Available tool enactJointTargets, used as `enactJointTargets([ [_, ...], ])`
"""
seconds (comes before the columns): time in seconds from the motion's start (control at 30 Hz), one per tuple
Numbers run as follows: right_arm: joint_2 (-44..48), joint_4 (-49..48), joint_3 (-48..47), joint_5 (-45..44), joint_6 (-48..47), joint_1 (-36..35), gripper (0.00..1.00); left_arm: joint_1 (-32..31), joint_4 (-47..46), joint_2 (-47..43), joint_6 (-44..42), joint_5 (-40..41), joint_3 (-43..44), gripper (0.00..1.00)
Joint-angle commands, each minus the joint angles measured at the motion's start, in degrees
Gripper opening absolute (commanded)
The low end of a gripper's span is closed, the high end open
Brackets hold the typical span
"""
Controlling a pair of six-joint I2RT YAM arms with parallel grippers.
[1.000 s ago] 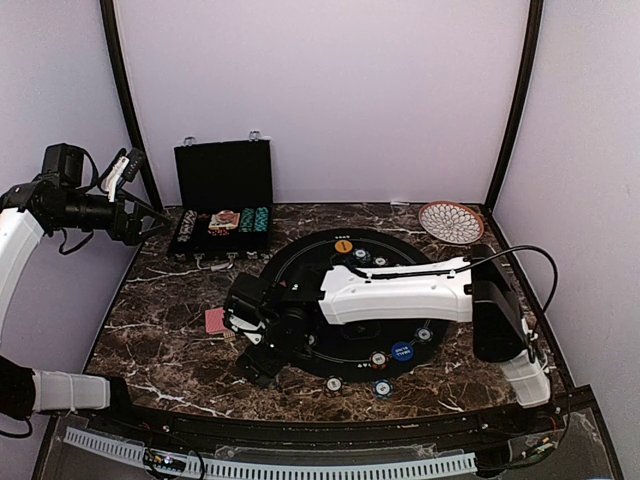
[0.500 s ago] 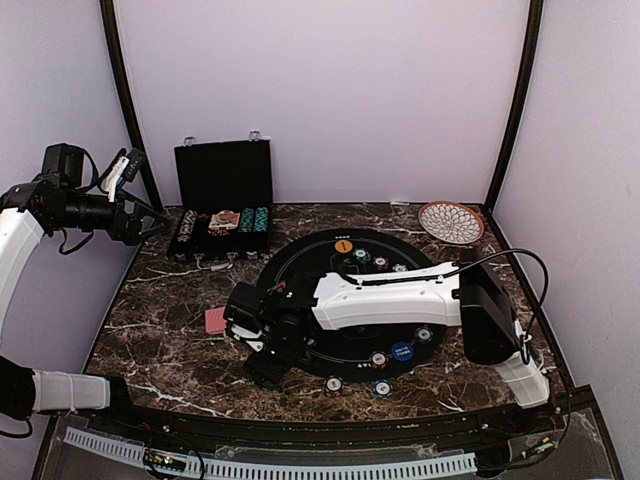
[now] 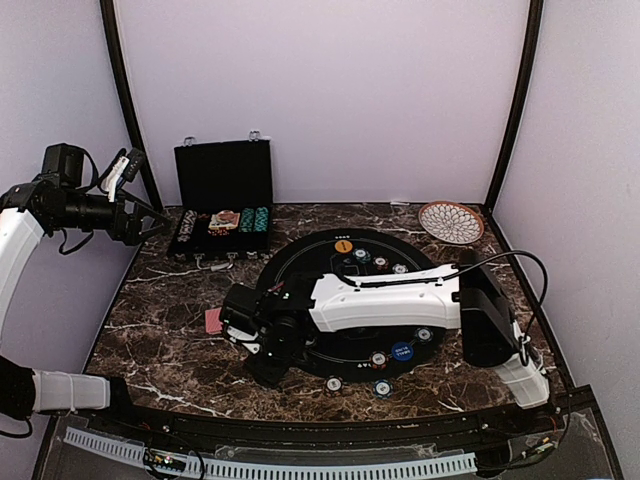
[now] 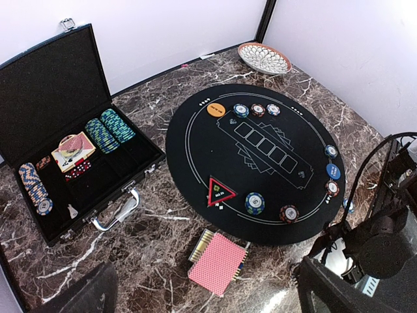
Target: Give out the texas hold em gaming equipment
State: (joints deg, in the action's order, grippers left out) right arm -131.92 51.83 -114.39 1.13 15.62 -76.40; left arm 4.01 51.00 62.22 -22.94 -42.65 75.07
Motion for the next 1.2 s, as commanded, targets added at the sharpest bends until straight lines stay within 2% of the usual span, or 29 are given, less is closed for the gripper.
enactJointTargets([
  [0.0,-1.6,1.5,-2.4,-0.9,-0.6,-1.6,0.45,0.2,1.1,-0.9,-0.6,-1.1,0.3,0.99],
  [0.13,-1.8,1.9,-2.8,-0.9,-0.7,-1.6,0.43,0.1,1.2,-1.0,-0.6,-0.9,0.3,0.99],
  [0.4,-2.3,2.9,-3.2,-6.0,-0.7,-1.6,0.51,0.2,1.2,-1.2,-0.6,-0.4,0.3,0.99],
  [0.67,-2.6,2.6,-3.8,-5.3,-1.2,-1.6,0.54,0.2,1.2,-1.2,-0.5,-0.3,0.5,0.99],
  [1.17,-1.3,3.1,-5.7,-4.8,-1.4,-1.6,0.34,0.2,0.9,-1.0,-0.6,-0.4,0.3,0.99],
])
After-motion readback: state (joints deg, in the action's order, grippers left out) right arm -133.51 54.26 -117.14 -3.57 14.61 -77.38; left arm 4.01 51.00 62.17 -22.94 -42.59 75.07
